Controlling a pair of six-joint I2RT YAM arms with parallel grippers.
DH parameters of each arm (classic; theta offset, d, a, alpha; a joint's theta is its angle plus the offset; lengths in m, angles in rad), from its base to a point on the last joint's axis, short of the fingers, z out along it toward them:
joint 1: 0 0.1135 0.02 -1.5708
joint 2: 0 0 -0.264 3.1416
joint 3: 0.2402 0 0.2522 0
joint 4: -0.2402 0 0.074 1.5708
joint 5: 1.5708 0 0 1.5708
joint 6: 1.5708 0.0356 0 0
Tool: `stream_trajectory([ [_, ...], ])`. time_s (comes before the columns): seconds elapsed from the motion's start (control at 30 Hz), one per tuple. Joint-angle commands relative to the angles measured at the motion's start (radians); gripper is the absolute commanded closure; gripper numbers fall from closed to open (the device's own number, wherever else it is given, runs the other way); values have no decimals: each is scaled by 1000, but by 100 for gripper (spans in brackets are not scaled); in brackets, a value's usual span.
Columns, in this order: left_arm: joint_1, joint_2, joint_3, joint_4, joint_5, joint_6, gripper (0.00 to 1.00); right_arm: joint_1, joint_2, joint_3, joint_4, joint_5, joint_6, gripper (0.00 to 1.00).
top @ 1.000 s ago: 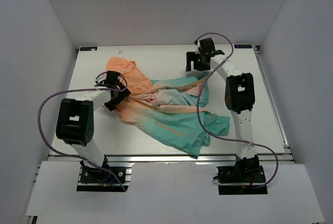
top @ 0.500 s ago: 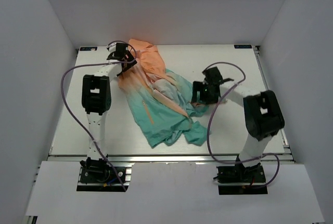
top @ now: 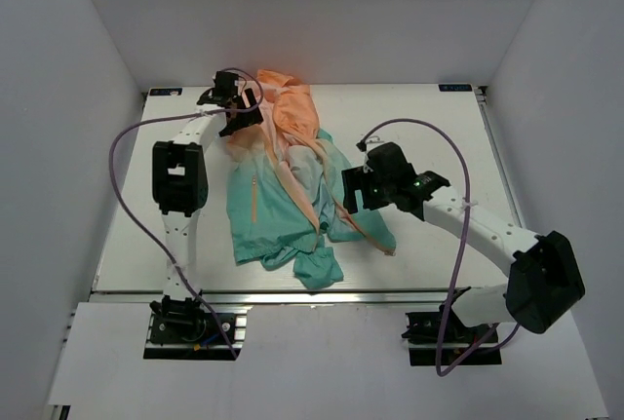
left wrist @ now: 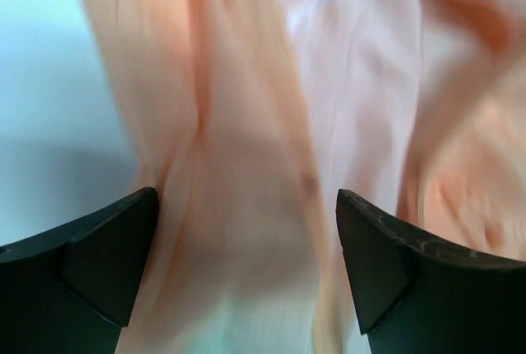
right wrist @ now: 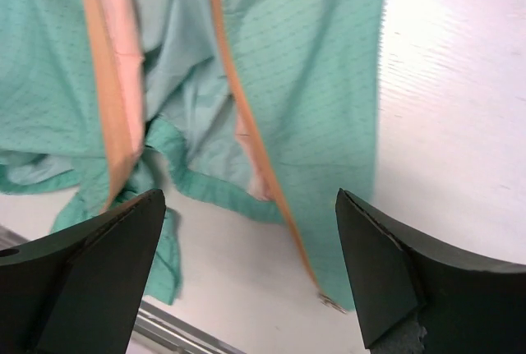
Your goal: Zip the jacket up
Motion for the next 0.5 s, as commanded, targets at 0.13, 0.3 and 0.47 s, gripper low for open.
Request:
stream_trajectory([
  [0.13, -23, -649, -614, -41, 98, -159, 2, 24, -67, -57, -158, 68, -51, 11],
  [0.3, -83, -964, -990, -28, 150, -278, 2, 65, -66, -143, -161, 60, -19, 11],
  [0.47, -178, -1137, -1205, -126, 97, -314, 2, 182, -10, -53, -109, 31, 10, 11],
])
